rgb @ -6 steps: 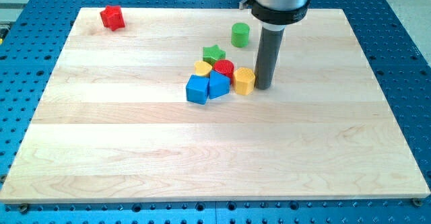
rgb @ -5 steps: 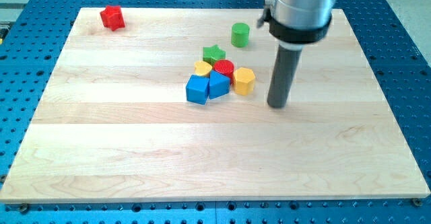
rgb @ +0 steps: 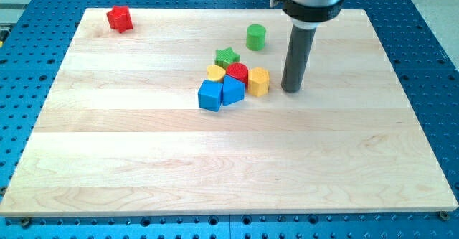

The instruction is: Slide the hexagon into the green circle

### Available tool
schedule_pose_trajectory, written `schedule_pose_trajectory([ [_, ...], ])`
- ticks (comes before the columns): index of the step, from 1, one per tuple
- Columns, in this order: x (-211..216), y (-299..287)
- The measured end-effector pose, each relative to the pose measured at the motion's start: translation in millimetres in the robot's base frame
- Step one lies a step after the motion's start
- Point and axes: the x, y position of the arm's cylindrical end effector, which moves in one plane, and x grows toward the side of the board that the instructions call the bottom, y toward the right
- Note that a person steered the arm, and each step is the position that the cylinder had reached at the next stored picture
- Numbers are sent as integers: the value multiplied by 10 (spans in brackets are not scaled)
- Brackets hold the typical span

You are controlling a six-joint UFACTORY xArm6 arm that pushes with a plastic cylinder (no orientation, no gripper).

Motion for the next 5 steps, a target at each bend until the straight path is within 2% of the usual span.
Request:
schedule_pose_trajectory([
  [3,208,-724],
  [4,125,-782],
  [5,-3,-308],
])
